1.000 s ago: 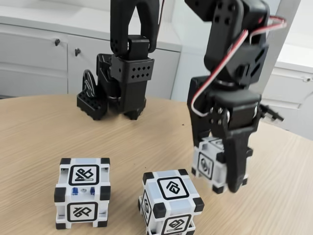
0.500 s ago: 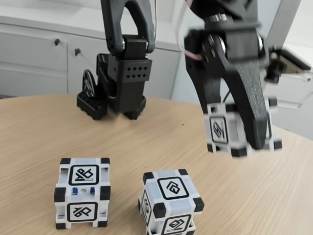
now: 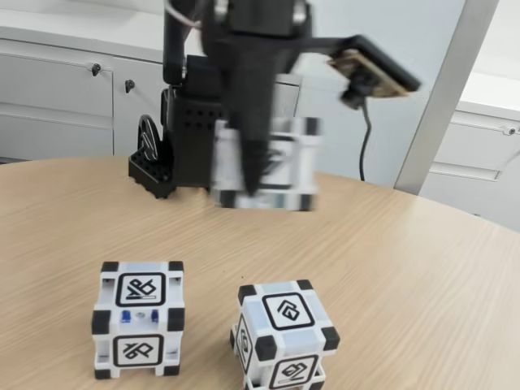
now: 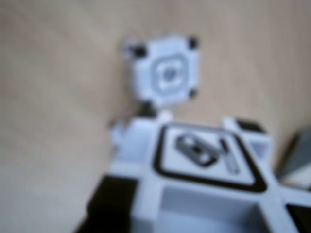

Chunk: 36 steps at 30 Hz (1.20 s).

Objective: Stack cubes from left to right.

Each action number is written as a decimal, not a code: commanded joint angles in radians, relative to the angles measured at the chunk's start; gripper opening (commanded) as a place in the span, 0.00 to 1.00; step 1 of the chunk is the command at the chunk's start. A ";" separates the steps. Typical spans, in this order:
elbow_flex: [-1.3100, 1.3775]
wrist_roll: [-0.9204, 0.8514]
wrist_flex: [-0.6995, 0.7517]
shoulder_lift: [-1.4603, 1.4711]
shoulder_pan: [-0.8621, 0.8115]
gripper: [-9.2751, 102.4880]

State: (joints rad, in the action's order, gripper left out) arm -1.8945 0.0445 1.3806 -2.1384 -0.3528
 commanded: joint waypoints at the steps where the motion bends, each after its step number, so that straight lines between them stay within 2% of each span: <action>1: 0.009 -0.048 0.011 -0.025 -0.086 0.26; 7: 0.009 -0.089 -0.002 -0.021 -0.244 0.26; 11: 0.006 -0.103 0.003 -0.021 -0.293 0.26; 19: -0.101 -0.153 -0.006 -0.023 -0.296 0.26; 28: -0.107 -0.126 -0.008 -0.023 -0.290 0.26; 36: -0.109 -0.086 -0.138 -0.021 -0.275 0.27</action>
State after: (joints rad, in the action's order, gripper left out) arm -2.0095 -0.0583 1.2885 -2.1384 -0.6335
